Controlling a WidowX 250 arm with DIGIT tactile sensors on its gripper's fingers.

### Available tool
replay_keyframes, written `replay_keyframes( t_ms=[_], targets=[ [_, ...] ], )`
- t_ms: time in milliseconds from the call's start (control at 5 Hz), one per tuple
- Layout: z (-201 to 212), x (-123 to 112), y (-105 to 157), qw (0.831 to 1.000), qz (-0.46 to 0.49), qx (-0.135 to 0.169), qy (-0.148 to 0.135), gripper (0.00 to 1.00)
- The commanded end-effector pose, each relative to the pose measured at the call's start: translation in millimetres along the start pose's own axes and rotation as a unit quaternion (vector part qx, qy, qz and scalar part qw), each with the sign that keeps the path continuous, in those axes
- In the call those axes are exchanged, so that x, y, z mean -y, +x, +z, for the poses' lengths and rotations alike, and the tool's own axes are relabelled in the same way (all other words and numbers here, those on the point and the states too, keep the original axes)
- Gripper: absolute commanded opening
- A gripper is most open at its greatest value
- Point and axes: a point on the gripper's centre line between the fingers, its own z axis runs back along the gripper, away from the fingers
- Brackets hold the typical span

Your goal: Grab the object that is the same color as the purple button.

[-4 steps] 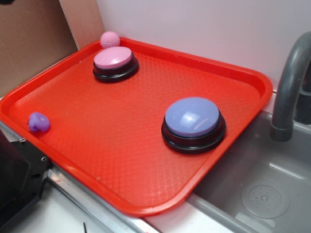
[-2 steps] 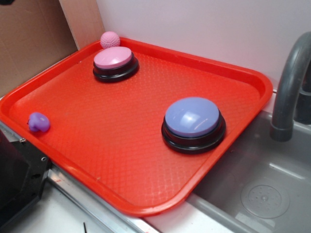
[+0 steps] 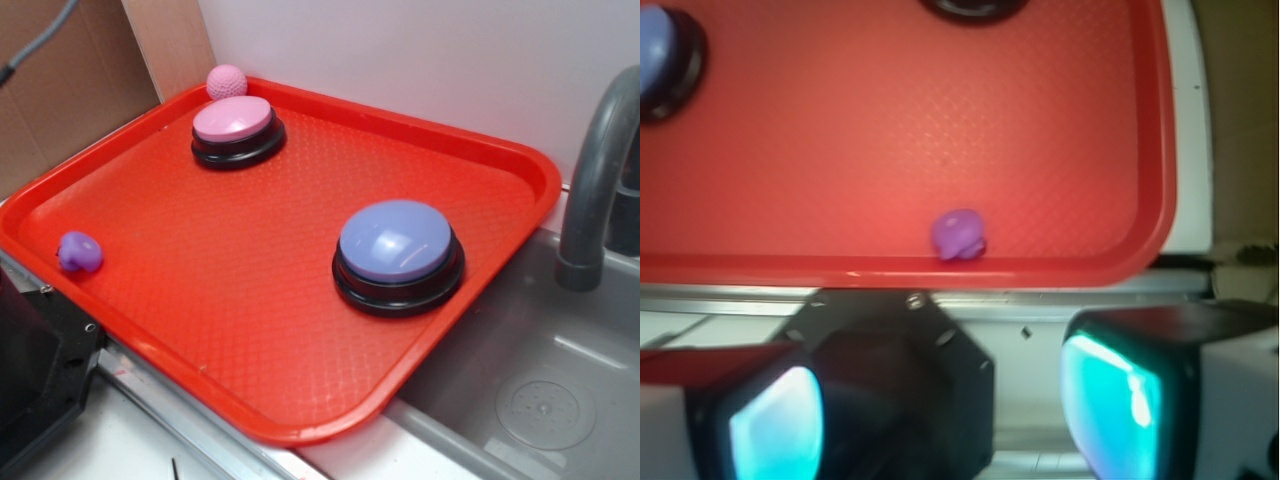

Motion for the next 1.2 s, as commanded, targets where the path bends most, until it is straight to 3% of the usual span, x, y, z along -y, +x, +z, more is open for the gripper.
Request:
replay_keyframes(
  t_ms=[0,400,600,1000],
  targets=[
    [-55.9,-14.0,18.1,0.999,0.004,-0.022,0.043,1.00],
    [-80.6,2.5,36.9,0.999,-0.017,-0.008,0.030,1.00],
    [-93.7,-1.4,31.7,1.000,-0.012,-0.010,0.026,1.00],
    [-121.8,-2.9,27.4,0.999,-0.013,-0.034,0.010,1.00]
  ],
)
